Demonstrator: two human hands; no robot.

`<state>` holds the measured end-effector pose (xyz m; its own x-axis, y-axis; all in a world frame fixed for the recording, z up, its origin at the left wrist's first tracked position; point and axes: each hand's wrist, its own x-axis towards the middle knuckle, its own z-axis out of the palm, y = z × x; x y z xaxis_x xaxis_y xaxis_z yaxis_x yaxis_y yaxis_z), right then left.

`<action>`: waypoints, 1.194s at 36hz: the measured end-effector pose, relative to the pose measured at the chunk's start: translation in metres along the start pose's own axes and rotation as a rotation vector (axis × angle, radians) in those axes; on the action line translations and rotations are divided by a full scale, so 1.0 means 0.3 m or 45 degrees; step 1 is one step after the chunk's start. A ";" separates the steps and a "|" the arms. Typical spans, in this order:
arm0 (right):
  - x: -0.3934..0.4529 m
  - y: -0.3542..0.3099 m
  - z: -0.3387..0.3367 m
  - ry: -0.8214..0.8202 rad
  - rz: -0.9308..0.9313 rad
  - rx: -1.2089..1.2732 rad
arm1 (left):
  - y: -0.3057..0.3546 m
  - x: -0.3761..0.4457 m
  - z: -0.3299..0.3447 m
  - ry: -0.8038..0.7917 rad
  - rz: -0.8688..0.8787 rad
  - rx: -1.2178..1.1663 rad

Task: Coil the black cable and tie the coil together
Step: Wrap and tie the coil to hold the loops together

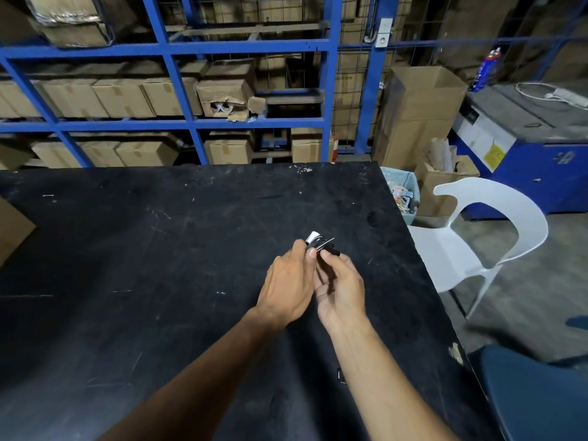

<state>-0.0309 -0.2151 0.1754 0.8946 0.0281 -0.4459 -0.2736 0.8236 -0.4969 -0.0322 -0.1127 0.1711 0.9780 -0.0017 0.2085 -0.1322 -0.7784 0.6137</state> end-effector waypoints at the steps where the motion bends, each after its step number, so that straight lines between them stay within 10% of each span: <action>1: 0.000 -0.002 0.001 0.017 0.006 0.006 | 0.002 0.002 0.001 -0.003 -0.012 -0.014; 15: 0.010 0.026 -0.032 0.092 -0.109 -0.299 | 0.003 0.026 -0.004 0.016 -0.113 -0.154; 31: 0.047 -0.208 -0.056 -0.252 -1.026 -1.458 | -0.034 0.010 -0.071 -0.182 0.046 -0.520; 37: 0.079 -0.354 0.019 -0.849 -0.722 -1.841 | -0.035 0.035 -0.088 -0.401 0.036 -0.747; 43: 0.097 -0.402 0.035 -1.014 -0.488 -1.834 | -0.033 0.035 -0.107 -0.480 -0.050 -1.026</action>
<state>0.0319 -0.3076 0.2303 0.8013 0.5916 0.0887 0.3114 -0.2860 -0.9062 -0.0259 -0.0848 0.1917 0.9535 -0.3014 -0.0012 -0.0318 -0.1044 0.9940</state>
